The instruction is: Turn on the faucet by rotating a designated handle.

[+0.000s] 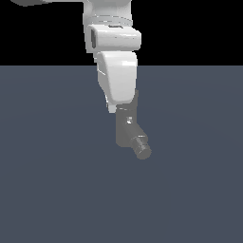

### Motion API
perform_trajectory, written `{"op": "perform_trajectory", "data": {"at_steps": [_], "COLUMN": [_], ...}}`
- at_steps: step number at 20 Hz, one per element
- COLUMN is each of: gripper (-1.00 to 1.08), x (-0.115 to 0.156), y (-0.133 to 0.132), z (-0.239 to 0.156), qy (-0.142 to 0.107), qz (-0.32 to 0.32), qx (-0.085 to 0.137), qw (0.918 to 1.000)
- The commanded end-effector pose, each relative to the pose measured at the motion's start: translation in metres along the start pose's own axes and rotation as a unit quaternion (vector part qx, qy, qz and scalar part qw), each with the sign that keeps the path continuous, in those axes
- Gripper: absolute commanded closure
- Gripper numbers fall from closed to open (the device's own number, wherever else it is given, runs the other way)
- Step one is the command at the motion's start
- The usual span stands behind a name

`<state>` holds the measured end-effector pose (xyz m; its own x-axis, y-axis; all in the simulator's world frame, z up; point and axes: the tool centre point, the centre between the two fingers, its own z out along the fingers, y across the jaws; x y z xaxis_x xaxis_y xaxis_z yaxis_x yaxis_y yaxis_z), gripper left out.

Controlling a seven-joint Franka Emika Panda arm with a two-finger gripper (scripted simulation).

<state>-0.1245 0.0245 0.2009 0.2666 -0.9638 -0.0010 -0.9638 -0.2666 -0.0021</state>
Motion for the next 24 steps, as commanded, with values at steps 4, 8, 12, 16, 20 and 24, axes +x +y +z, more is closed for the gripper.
{"op": "perform_trajectory", "data": {"at_steps": [4,8,12,16,20,24], "gripper": [1.08,1.08,1.08,1.08,1.08,1.08], "x": [0.021,0.023,0.045,0.066,0.088,0.109], "y": [0.019,0.017,0.017,0.017,0.017,0.017], "z": [0.0,0.0,0.0,0.0,0.0,0.0], "qy": [0.0,0.0,0.0,0.0,0.001,0.001], "qz": [0.005,0.001,0.002,0.002,0.003,0.004], "qx": [-0.001,-0.001,-0.001,-0.001,-0.001,-0.001], "qw": [1.0,1.0,1.0,1.0,1.0,1.0]}}
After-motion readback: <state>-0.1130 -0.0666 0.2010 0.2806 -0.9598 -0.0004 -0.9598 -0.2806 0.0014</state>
